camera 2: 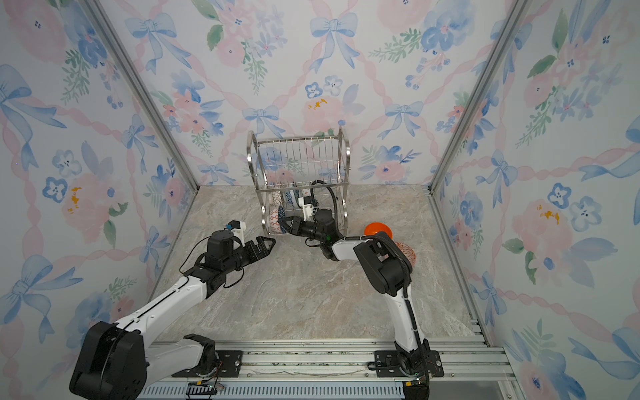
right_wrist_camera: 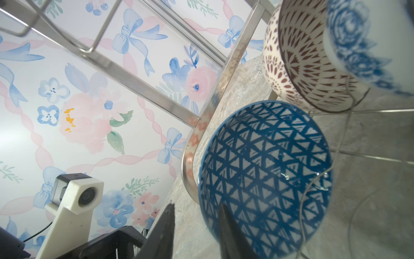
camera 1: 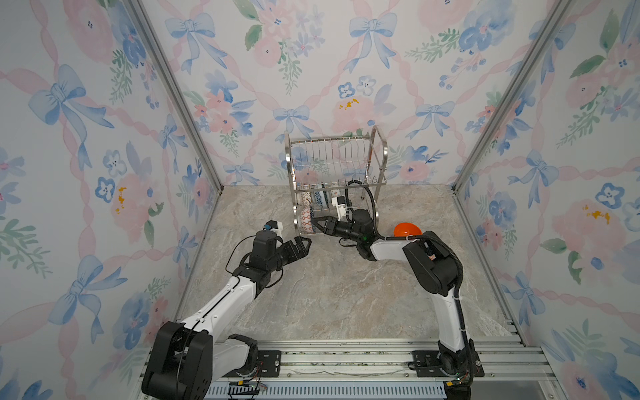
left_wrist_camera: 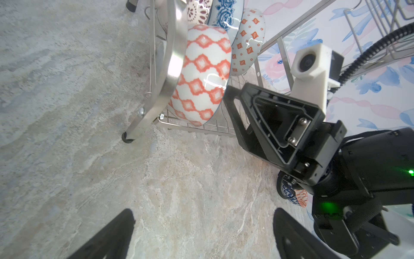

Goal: Load bowls into a dish rack
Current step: Place the bowl in the dish rack, then pick up the bowl from the middle-right of the table.

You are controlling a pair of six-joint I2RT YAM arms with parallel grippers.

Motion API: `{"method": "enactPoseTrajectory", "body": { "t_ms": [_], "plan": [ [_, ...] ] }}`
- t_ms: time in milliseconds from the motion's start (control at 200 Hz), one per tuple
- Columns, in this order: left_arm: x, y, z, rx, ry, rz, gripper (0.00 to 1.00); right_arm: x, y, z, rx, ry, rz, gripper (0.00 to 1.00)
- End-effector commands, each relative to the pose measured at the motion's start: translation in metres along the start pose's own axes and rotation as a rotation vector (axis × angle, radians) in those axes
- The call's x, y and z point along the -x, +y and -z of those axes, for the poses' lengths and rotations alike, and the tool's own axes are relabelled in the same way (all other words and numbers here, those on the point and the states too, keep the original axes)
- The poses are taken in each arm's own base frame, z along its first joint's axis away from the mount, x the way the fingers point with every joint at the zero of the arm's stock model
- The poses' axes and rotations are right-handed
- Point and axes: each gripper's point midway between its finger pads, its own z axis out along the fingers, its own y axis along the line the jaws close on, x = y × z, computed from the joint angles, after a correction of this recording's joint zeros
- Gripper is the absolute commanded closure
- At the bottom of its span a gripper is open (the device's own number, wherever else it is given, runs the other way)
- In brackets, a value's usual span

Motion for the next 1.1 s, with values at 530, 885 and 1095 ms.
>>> {"method": "enactPoseTrajectory", "body": {
  "t_ms": [530,885,1095],
  "plan": [
    [0.003,-0.008,0.01,-0.01,-0.014,-0.035,0.03,0.022,0.046,0.04,0.076,-0.155,0.089,0.61],
    [0.002,-0.009,0.011,-0.017,-0.01,-0.03,0.02,0.013,0.045,0.062,0.021,-0.173,0.092,0.37],
    [-0.004,-0.009,0.008,-0.018,0.006,-0.026,0.02,0.001,0.045,0.072,-0.028,-0.156,0.105,0.05]
  ]
}}
